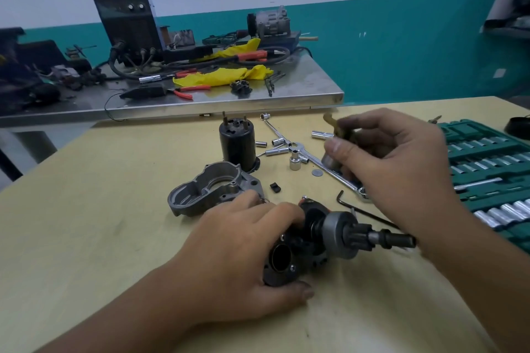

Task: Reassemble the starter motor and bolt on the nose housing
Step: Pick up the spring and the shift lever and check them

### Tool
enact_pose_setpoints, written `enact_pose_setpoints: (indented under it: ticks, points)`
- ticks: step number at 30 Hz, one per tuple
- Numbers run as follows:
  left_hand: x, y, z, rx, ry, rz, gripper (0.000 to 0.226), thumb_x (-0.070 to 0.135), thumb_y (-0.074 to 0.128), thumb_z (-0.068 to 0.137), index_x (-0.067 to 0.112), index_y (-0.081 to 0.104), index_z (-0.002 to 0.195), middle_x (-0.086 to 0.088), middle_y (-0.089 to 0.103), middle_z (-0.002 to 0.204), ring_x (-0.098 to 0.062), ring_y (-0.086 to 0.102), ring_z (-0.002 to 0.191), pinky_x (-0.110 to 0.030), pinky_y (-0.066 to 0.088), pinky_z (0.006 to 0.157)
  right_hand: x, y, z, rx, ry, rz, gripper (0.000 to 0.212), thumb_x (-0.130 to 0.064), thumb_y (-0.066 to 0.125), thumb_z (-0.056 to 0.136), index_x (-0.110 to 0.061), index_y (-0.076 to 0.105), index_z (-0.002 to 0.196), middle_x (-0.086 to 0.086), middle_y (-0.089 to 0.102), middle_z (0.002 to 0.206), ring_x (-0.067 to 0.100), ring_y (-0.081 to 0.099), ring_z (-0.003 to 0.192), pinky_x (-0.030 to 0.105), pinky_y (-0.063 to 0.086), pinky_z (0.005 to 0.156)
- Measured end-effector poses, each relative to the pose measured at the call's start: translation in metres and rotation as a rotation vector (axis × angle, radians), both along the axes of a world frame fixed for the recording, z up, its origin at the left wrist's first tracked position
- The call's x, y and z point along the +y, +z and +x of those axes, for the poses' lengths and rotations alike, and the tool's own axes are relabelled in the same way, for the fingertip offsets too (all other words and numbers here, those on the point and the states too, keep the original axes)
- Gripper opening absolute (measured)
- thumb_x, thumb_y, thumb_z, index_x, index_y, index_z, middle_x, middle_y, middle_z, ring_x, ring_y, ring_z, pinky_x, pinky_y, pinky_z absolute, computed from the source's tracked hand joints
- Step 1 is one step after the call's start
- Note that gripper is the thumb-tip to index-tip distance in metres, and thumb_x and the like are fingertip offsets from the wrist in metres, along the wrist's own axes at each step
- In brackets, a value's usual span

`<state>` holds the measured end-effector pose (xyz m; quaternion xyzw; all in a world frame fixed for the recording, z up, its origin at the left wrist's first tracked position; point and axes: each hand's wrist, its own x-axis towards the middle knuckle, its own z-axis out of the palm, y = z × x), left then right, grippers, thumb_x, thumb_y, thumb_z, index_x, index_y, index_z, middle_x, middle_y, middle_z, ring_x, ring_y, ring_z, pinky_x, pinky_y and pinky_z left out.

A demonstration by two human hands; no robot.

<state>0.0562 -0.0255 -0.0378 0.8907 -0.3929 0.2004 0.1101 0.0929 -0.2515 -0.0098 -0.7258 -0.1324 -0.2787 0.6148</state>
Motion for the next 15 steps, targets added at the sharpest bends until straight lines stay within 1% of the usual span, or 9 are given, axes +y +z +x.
enact_pose_setpoints:
  ticks: [1,3,5,6,8,9,11,14,15]
  points:
    - [0.001,0.001,0.000,0.015,-0.005,-0.004,0.066,0.080,0.068,0.072,0.036,0.051,0.118,0.024,0.061,0.094,-0.011,0.052,0.081,-0.034,0.049,0.060,-0.003,-0.003,0.004,0.076,-0.005,-0.042,0.022,-0.008,0.085,0.081,-0.020,0.075,0.098,-0.002,0.078,0.074,0.014,0.076,0.063,0.020,0.057,0.059]
    - [0.003,0.003,0.000,0.041,-0.005,-0.013,0.067,0.083,0.064,0.073,0.038,0.051,0.120,0.029,0.049,0.092,-0.007,0.050,0.081,-0.034,0.050,0.060,-0.011,-0.012,0.013,0.221,-0.035,-0.162,0.025,-0.010,0.087,0.080,-0.024,0.075,0.097,-0.004,0.077,0.073,0.012,0.076,0.063,0.024,0.058,0.058]
    - [0.003,0.004,0.000,0.042,0.002,-0.002,0.068,0.083,0.064,0.073,0.040,0.051,0.124,0.030,0.041,0.091,-0.006,0.050,0.080,-0.033,0.050,0.060,-0.017,-0.022,0.020,0.281,-0.100,-0.301,0.027,-0.015,0.088,0.078,-0.027,0.075,0.099,-0.006,0.076,0.076,0.011,0.075,0.067,0.026,0.060,0.064]
    - [0.003,0.004,0.000,0.042,0.004,0.011,0.069,0.081,0.065,0.073,0.040,0.050,0.126,0.029,0.044,0.091,-0.007,0.050,0.080,-0.033,0.050,0.060,-0.017,-0.025,0.022,0.282,-0.136,-0.364,0.028,-0.018,0.089,0.077,-0.028,0.075,0.099,-0.008,0.075,0.078,0.011,0.075,0.071,0.027,0.060,0.068]
    - [0.003,0.004,0.000,0.055,0.003,0.029,0.071,0.077,0.068,0.072,0.039,0.050,0.129,0.025,0.055,0.094,-0.010,0.053,0.082,-0.035,0.051,0.062,-0.015,-0.030,0.023,0.272,-0.164,-0.459,0.031,-0.022,0.092,0.073,-0.029,0.076,0.099,-0.013,0.072,0.082,0.007,0.070,0.077,0.029,0.058,0.075]
    - [0.003,0.004,0.000,0.066,0.000,0.039,0.071,0.078,0.068,0.073,0.040,0.049,0.131,0.023,0.059,0.095,-0.011,0.054,0.082,-0.037,0.051,0.063,-0.014,-0.032,0.024,0.271,-0.159,-0.496,0.032,-0.023,0.092,0.072,-0.030,0.076,0.099,-0.016,0.071,0.083,0.004,0.068,0.079,0.028,0.057,0.077]
    - [0.003,0.003,0.001,0.095,-0.010,0.066,0.072,0.081,0.063,0.075,0.043,0.046,0.133,0.022,0.062,0.099,-0.011,0.053,0.084,-0.038,0.051,0.065,-0.013,-0.034,0.025,0.272,-0.139,-0.566,0.032,-0.026,0.093,0.071,-0.031,0.075,0.097,-0.019,0.068,0.083,0.000,0.064,0.079,0.024,0.052,0.075]
    - [0.005,0.004,0.005,0.139,-0.034,0.092,0.074,0.085,0.059,0.077,0.045,0.041,0.138,0.023,0.060,0.102,-0.009,0.050,0.086,-0.037,0.050,0.066,-0.015,-0.037,0.027,0.261,-0.112,-0.634,0.030,-0.030,0.092,0.072,-0.030,0.075,0.097,-0.023,0.063,0.078,-0.008,0.058,0.074,0.010,0.042,0.067]
    - [0.006,0.005,0.006,0.145,-0.047,0.092,0.076,0.084,0.059,0.078,0.044,0.040,0.140,0.023,0.058,0.102,-0.009,0.050,0.086,-0.036,0.049,0.066,-0.015,-0.037,0.027,0.264,-0.108,-0.645,0.031,-0.031,0.091,0.073,-0.030,0.075,0.099,-0.024,0.063,0.079,-0.009,0.058,0.074,0.008,0.039,0.066]
